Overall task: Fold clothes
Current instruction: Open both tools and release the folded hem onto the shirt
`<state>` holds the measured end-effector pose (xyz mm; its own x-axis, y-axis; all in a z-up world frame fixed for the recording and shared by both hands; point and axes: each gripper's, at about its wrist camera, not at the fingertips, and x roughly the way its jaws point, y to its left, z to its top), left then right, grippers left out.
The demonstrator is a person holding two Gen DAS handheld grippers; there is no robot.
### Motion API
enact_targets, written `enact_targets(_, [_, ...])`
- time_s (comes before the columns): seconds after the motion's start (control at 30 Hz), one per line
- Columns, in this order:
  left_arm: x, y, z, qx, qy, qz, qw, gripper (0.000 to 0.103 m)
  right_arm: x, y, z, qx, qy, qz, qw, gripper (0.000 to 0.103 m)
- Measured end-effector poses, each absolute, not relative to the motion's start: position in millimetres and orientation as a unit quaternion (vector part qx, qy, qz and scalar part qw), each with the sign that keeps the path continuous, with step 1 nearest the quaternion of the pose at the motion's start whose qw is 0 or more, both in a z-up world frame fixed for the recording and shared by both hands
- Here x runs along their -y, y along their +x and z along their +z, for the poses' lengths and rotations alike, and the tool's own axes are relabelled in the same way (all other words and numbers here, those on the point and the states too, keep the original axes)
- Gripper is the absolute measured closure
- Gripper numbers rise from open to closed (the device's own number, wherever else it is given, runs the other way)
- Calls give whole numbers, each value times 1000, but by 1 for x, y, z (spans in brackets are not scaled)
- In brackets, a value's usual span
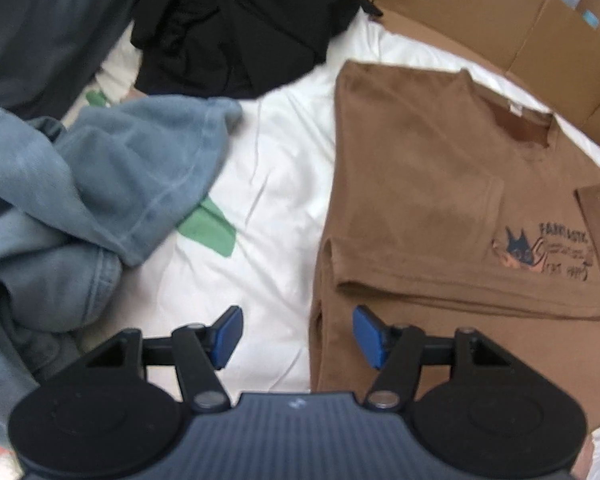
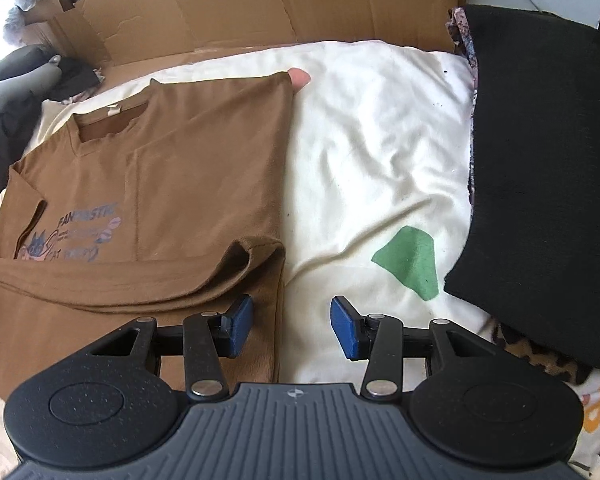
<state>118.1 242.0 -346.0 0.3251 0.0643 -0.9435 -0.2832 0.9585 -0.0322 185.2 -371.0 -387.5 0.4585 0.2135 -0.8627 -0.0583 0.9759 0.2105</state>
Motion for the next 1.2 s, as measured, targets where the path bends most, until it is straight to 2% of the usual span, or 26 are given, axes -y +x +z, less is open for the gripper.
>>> enact_targets(0.33, [-231,138,-377,-582,-40,85,808,40,369,200,-394,-510,58,81,854,53])
enact_targets(0.87, [-235,177,-367,-543,-38,61,837,43,361,234,-397,-506,60,83,856,53])
enact_targets(1.17, [-232,183,-377,-542,-48,41,838,57,355,232,-401,-502,57,111,856,53])
enact_targets(1.2, [-232,183,-378,-541,-50,39,838,62,354,232,-402,-502,58,111,856,53])
